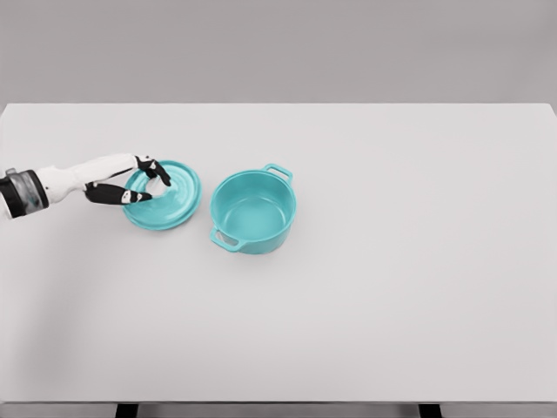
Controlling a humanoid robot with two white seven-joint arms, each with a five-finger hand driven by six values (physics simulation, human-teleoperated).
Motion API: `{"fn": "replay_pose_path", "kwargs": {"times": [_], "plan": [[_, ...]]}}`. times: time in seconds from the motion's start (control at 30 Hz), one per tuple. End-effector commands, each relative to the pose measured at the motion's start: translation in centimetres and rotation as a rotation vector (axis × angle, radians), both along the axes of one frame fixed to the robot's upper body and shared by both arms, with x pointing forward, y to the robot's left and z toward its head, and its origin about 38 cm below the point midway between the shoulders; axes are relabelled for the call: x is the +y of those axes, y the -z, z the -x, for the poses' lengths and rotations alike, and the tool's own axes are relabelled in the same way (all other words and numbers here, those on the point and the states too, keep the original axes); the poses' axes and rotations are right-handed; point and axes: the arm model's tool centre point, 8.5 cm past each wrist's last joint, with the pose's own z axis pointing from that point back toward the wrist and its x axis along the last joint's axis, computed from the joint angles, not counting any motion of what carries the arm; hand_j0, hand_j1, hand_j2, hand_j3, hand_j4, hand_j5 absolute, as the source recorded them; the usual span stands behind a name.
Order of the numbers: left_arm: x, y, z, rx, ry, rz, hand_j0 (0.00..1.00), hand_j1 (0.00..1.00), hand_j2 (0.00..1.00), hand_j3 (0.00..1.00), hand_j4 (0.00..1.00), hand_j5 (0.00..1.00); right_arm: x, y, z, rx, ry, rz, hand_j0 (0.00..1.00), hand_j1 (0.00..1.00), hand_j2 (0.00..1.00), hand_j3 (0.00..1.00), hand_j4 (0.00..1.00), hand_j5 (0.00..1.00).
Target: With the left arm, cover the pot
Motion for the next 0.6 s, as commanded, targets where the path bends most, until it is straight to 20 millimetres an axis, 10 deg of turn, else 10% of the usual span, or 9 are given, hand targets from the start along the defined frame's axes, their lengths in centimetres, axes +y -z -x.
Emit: {"fn": "replay_pose_path", "kwargs": {"times": [0.0, 0.57], "plan": [[-0.3, -0.3, 0.0, -0.007, 0.008, 0.006, 0.57, 0.57, 0.57, 0.57, 0.57, 0.57, 0.0, 0.0, 0.0, 0.000, 0.000, 0.000, 1.00, 1.00, 1.00, 1.00, 1.00, 1.00], [-1.2, -1.5, -0.2, -0.033, 0.042, 0.004, 0.57, 0.57, 0.57, 0.57, 0.57, 0.57, 0.0, 0.0, 0.0, 0.000, 0.000, 0.000, 1.00, 1.00, 1.00, 1.00, 1.00, 1.00]]}}
